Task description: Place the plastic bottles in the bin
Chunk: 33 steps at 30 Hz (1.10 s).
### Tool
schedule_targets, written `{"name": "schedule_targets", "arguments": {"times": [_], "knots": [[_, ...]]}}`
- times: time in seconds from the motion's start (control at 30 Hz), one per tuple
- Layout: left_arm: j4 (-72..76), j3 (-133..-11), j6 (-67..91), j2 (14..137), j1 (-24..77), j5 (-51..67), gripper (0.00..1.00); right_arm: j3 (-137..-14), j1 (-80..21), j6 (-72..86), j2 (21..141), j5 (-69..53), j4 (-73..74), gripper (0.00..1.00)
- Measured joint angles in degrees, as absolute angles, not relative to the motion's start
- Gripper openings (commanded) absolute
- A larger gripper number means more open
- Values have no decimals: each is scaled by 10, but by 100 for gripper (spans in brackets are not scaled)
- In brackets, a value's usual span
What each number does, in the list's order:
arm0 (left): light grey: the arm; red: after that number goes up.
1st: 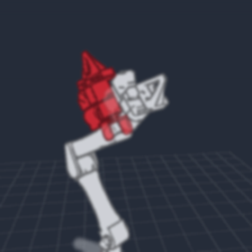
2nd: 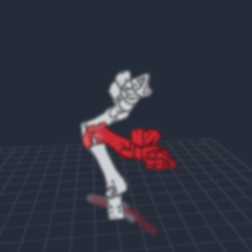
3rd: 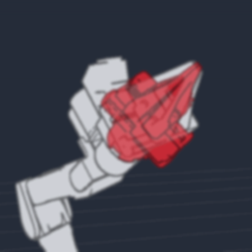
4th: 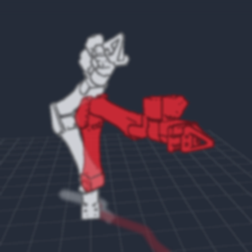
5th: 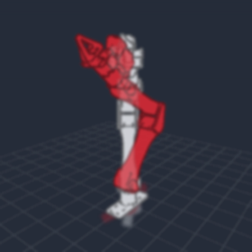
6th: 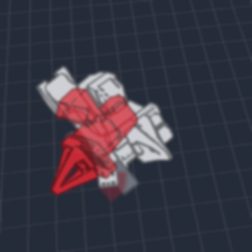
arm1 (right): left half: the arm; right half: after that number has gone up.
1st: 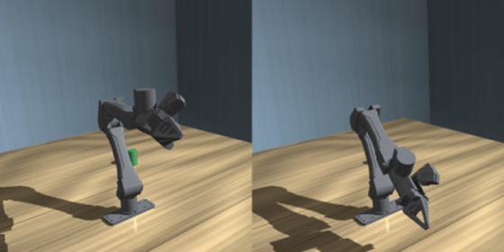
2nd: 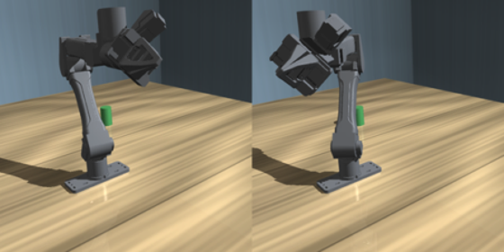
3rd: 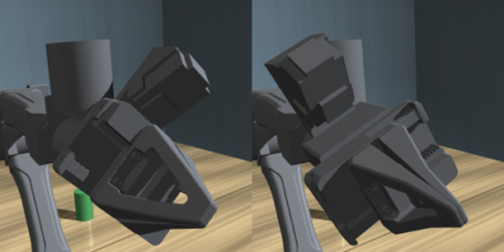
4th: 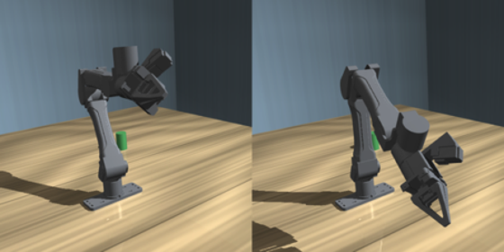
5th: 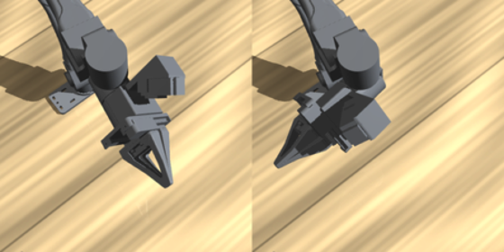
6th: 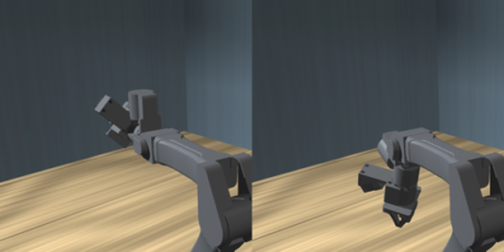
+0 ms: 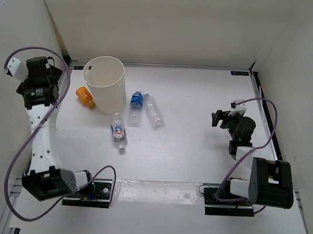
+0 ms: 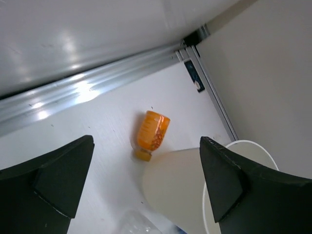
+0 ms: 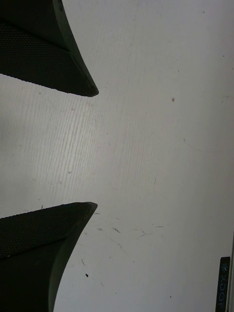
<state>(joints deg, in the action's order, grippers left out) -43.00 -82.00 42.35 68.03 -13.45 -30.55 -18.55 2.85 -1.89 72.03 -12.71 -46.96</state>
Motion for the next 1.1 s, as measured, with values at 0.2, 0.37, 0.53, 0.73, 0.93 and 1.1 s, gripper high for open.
{"name": "schedule_targets", "arguments": {"times": [0.2, 0.37, 0.53, 0.73, 0.93, 1.1], "knots": [[-495, -926, 477, 809, -180, -180, 100, -186, 26, -19, 720, -118, -466, 90], [-508, -974, 492, 906, -196, -94, 100, -186, 25, -19, 720, -115, -465, 90], [-515, -1016, 491, 1009, -196, -27, 100, -186, 22, -19, 720, -106, -465, 90], [-508, -1025, 492, 1088, -189, 19, 100, -186, 21, -18, 720, -102, -464, 90], [-505, -1019, 492, 1121, -189, 30, 100, -186, 15, -18, 720, -91, -464, 90], [-508, -998, 487, 1136, -189, 30, 100, -192, 6, -13, 720, -54, -455, 90]]}}
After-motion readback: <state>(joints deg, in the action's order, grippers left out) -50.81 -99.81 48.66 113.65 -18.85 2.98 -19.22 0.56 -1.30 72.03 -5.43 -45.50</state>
